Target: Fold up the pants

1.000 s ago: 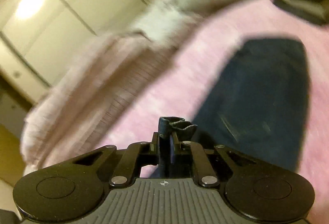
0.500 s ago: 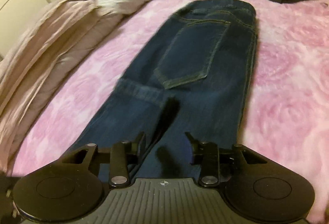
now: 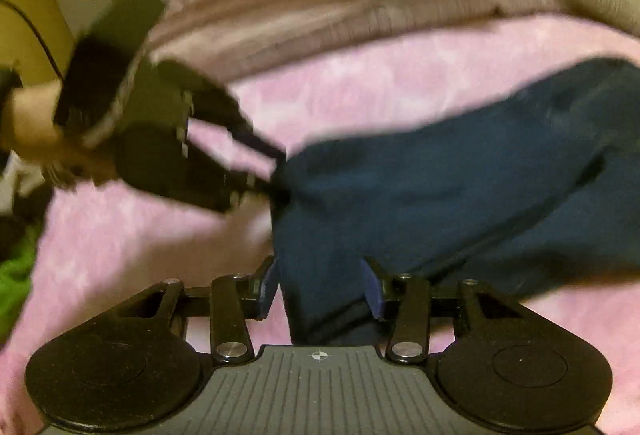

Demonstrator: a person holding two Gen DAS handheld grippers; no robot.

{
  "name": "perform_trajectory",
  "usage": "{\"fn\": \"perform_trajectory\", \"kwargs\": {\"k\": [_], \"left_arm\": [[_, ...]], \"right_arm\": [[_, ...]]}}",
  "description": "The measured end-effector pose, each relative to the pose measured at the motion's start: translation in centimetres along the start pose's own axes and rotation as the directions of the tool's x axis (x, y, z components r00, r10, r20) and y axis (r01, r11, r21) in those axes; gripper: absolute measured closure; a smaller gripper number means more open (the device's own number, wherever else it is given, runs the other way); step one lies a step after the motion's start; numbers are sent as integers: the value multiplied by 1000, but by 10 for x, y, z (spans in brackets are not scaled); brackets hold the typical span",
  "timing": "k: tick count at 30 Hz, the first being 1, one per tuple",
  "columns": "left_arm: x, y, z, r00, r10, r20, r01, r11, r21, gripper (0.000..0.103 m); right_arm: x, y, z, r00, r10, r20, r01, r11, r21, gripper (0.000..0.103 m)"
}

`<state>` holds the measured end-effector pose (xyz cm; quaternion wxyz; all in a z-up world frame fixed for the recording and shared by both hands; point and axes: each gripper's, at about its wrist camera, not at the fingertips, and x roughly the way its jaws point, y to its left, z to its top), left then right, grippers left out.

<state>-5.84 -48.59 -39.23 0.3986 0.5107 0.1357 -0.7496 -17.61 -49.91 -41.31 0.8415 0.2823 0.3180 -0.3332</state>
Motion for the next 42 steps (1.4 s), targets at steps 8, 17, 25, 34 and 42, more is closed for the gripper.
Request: {"fn": "perform_trajectory", "kwargs": {"k": [8, 17, 25, 34, 42], "left_arm": [[-28, 17, 4, 996, -16, 91, 28, 991, -129, 70], [26, 23, 21, 999, -45, 25, 48, 984, -169, 66], [-30, 15, 4, 997, 28, 69, -29, 999, 16, 70], [-27, -65, -36, 987, 72, 147, -146, 796, 588, 44], [-7, -94, -29, 963, 149, 223, -268, 573, 775, 47]], "right_arm": [[-11, 4, 1, 999, -24, 28, 24, 1000, 20, 61], [-1, -5, -7, 999, -42, 0, 42, 997, 72, 61], [1, 70, -16, 986, -151, -75, 105, 900, -423, 60], [14, 72, -26, 963, -258, -81, 162, 788, -594, 93], [-43, 78, 9, 968, -241, -74, 163, 820, -549, 95]]}}
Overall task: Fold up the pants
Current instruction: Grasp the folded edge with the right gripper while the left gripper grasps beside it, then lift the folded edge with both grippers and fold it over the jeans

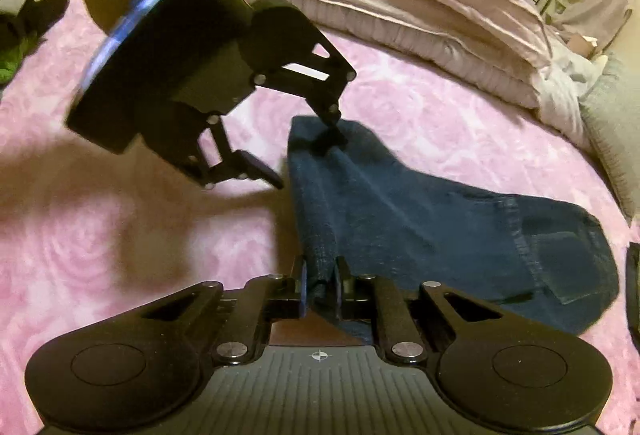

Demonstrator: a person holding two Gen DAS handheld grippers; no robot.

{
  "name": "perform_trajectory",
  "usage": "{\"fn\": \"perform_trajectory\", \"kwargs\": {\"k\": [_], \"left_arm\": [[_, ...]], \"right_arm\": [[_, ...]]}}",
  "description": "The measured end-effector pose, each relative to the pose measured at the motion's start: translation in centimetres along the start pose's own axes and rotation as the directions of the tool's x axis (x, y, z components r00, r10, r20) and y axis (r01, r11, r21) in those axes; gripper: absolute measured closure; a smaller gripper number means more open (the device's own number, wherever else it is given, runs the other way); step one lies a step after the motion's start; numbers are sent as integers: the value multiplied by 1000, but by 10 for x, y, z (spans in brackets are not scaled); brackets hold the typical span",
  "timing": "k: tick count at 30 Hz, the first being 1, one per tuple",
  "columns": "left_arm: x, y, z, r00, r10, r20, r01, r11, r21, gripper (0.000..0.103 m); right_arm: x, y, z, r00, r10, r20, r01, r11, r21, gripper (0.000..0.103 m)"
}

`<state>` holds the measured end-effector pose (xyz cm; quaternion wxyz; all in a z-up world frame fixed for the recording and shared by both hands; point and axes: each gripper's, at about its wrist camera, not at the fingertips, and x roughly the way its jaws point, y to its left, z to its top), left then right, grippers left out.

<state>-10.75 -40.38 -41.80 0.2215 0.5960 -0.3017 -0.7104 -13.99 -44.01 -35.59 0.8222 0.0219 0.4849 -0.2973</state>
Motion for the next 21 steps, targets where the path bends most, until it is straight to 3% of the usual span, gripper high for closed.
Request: {"fn": "perform_trajectory", "kwargs": {"k": [2, 5, 7, 13, 16, 18, 21], "left_arm": [[-3, 5, 4, 1000, 1, -1, -1, 1000, 6, 69], [-21, 12, 14, 999, -37, 7, 38, 999, -32, 83], [-42, 11, 26, 998, -57, 8, 57, 997, -47, 87], [-129, 0, 52, 986, -167, 14, 168, 976, -141, 90], [-177, -18, 63, 969, -248, -5, 243, 954, -177, 90], [-205, -30, 69, 949, -316, -16, 307, 930, -200, 90], [-230, -32, 77, 925, -378, -24, 364, 904, -223, 90]], "right_arm": [[-18, 1, -4, 1000, -1, -4, 1, 1000, -1, 95], [-40, 3, -11, 1000, 4, -14, -4, 1000, 3, 95], [-59, 6, -16, 999, 27, -17, -27, 1000, 11, 95], [-132, 43, -35, 985, 170, -18, -170, 985, 9, 95], [-165, 71, -43, 956, 292, -23, -292, 956, 22, 95], [-179, 86, -47, 933, 358, -31, -358, 934, 20, 96], [-199, 94, -47, 909, 415, -25, -415, 910, 11, 96]]}}
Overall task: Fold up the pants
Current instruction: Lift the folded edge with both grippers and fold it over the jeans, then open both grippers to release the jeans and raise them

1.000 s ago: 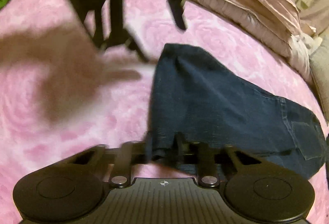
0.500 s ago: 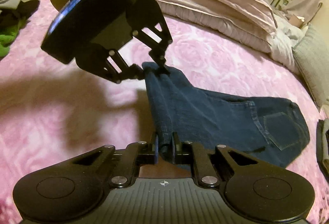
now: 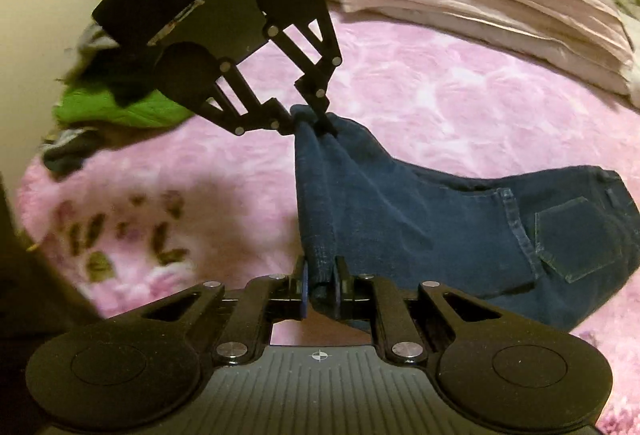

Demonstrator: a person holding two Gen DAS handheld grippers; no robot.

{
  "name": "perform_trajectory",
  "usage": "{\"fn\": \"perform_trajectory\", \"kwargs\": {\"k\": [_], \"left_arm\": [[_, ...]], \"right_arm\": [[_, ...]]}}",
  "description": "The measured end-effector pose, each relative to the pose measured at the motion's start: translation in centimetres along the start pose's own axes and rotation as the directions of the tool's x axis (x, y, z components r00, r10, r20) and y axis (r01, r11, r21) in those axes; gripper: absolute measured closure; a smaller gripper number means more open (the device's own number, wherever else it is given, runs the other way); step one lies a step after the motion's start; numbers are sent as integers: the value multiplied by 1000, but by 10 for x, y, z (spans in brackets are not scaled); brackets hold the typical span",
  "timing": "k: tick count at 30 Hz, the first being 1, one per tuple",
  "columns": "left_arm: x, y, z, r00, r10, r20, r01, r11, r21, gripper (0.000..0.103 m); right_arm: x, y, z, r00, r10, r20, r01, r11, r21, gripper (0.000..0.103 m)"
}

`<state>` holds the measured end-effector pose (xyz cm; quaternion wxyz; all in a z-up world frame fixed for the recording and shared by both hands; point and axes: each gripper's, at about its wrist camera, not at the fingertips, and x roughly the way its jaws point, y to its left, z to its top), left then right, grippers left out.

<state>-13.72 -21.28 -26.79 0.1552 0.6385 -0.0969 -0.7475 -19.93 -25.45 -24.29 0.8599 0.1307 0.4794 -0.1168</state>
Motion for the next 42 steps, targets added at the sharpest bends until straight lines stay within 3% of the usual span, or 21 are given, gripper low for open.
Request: {"fn": "perform_trajectory", "kwargs": {"k": [4, 10, 15, 19, 23, 27, 30, 33, 34, 37, 40, 42], "left_arm": [[-30, 30, 10, 1000, -7, 2, 7, 996, -84, 90], [-65, 110, 40, 998, 52, 30, -47, 989, -138, 93], [-55, 131, 54, 1000, 25, -1, -25, 992, -127, 93], [-36, 93, 45, 999, -36, -40, 29, 988, -151, 93], [-7, 31, 25, 995, -73, -72, 58, 980, -192, 93], [15, -27, -1, 995, -74, -60, 56, 964, -260, 93], [26, -56, -18, 994, -89, -58, 69, 954, -291, 93], [20, -73, -35, 993, -111, -49, 88, 939, -333, 90], [16, -74, -40, 993, -115, -34, 95, 927, -364, 89], [12, -60, -55, 994, -106, 28, 105, 857, -505, 77], [26, -37, -64, 991, -105, 87, 137, 755, -641, 77], [42, -26, -68, 986, -118, 118, 167, 699, -695, 77]], "right_arm": [[-34, -18, 17, 999, -2, 50, 0, 999, 37, 96], [-85, -81, 40, 989, -38, 144, 21, 993, 116, 95], [-81, -120, 34, 983, 82, 165, -98, 991, 91, 95], [-49, -115, 18, 970, 215, 118, -221, 974, 41, 95], [-6, -78, -3, 964, 255, 71, -257, 966, 16, 95], [33, -23, -24, 985, 169, 35, -170, 985, 33, 92], [55, 8, -37, 995, 94, -18, -92, 991, 94, 84], [55, 27, -44, 998, 53, -29, -47, 981, 187, 62], [53, 28, -47, 998, 54, -23, -47, 971, 235, 55], [52, 17, -58, 999, 16, 32, -28, 902, 430, 54], [62, -8, -80, 995, -26, 100, -50, 730, 682, 54], [74, -19, -94, 990, -53, 128, -67, 625, 778, 54]]}}
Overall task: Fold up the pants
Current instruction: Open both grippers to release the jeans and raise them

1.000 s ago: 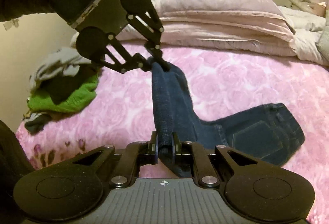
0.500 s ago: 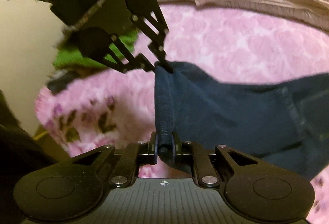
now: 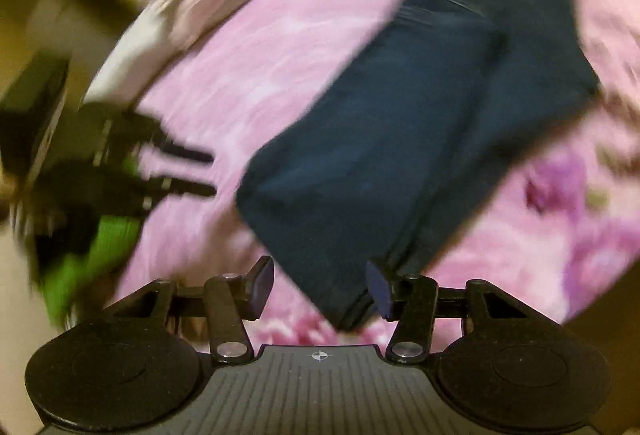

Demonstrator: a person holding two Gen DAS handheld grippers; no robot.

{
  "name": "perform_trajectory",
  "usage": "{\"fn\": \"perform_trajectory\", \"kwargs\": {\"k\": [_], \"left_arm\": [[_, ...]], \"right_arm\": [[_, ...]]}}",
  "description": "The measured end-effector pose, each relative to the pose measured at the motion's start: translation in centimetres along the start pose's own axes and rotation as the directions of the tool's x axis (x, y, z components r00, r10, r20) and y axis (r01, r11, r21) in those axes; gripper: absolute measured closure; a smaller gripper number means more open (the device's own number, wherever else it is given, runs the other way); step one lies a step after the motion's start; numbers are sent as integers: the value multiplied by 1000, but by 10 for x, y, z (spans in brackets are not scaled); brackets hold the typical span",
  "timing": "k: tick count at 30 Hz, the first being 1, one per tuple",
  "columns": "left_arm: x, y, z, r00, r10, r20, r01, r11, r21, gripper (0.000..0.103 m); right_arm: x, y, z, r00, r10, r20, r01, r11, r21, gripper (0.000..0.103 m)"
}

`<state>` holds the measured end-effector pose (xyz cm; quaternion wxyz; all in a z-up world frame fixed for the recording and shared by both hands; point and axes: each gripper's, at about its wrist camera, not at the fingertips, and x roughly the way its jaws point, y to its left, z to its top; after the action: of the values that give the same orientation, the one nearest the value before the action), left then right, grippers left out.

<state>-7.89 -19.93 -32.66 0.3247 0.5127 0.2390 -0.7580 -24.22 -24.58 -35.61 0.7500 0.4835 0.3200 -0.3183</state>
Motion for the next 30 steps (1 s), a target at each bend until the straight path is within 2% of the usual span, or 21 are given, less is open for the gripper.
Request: {"fn": "perform_trajectory", "kwargs": {"k": [4, 10, 13, 16, 19, 20, 23, 26, 30], "left_arm": [[30, 21, 5, 996, -86, 30, 89, 989, -117, 77], [52, 36, 0, 985, -169, 36, 173, 966, -195, 72], [46, 39, -4, 982, -181, 53, 188, 960, -207, 77], [45, 43, -7, 980, -190, 52, 197, 955, -221, 82], [48, 45, -6, 979, -198, 50, 204, 953, -225, 86], [49, 46, -7, 979, -198, 49, 204, 952, -226, 88], [47, 50, -10, 978, -203, 56, 210, 949, -236, 93], [43, 52, -13, 976, -207, 61, 216, 946, -242, 95], [45, 53, -13, 976, -209, 60, 218, 944, -249, 96]], "right_arm": [[22, -17, -5, 1000, 2, 20, -4, 996, 89, 58], [36, -24, -8, 999, 6, 54, -16, 981, 195, 60], [28, -21, -12, 997, -5, 75, -12, 975, 221, 60], [27, -22, -15, 995, -28, 94, 5, 970, 243, 65], [30, -26, -16, 995, -4, 97, -23, 960, 281, 68], [30, -26, -16, 995, -19, 96, -8, 962, 273, 71], [17, -29, -17, 987, -54, 155, 3, 950, 312, 71], [21, -34, -20, 989, -65, 129, 21, 948, 317, 71], [31, -41, -22, 992, -24, 120, -18, 940, 340, 71]]}}
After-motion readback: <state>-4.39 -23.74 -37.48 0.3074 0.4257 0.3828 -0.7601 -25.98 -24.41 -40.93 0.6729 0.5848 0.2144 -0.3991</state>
